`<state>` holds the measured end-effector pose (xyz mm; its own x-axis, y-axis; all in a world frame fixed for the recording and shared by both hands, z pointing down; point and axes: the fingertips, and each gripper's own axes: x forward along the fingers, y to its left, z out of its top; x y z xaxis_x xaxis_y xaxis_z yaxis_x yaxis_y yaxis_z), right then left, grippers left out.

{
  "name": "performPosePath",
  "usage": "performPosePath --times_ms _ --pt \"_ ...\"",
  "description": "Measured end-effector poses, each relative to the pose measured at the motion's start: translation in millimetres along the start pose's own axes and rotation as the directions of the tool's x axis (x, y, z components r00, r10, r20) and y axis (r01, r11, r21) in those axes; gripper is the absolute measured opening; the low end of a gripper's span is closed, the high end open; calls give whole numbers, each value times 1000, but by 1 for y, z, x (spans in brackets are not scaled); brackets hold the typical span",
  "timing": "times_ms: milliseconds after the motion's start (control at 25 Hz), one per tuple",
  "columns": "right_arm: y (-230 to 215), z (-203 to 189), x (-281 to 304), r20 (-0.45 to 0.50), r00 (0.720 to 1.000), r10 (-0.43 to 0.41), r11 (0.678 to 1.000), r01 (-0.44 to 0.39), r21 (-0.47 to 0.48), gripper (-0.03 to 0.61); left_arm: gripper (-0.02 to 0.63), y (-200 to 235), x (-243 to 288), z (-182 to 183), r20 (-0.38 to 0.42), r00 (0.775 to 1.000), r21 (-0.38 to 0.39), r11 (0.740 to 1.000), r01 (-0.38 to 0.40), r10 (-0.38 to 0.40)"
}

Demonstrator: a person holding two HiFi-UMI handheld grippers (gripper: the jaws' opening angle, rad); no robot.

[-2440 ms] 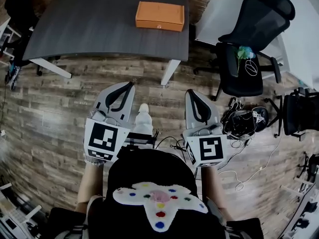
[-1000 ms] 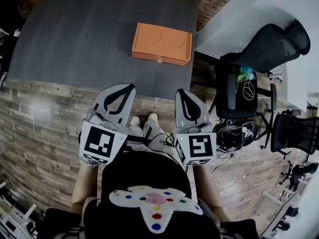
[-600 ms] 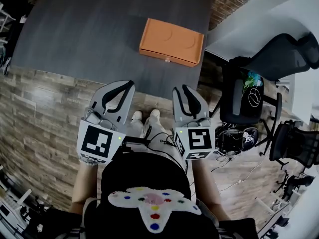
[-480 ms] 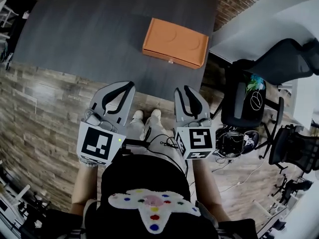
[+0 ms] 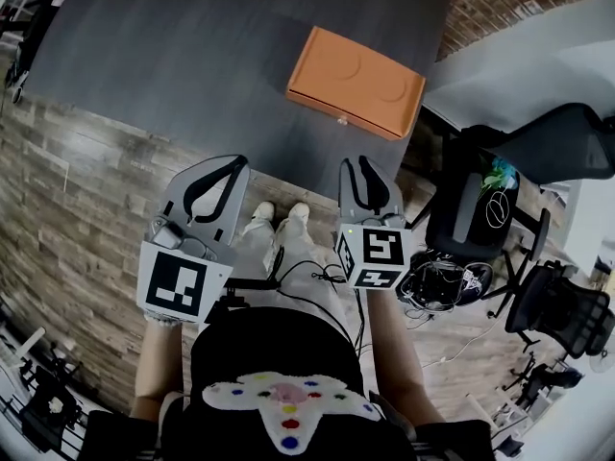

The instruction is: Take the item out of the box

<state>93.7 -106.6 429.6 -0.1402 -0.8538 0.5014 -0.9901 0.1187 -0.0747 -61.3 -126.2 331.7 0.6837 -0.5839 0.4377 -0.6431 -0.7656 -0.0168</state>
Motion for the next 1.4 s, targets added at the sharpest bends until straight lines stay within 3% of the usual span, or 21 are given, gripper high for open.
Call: performPosePath --times_ms 680,1400 --pt "-28 -37 83 -129 990 -65 992 78 103 114 5 21 5 -12 -19 997 -10 997 -73 72" --pt "-27 -51 120 -199 973 -118 980 146 135 101 5 41 -1 -24 -39 994 -19 994 -103 102"
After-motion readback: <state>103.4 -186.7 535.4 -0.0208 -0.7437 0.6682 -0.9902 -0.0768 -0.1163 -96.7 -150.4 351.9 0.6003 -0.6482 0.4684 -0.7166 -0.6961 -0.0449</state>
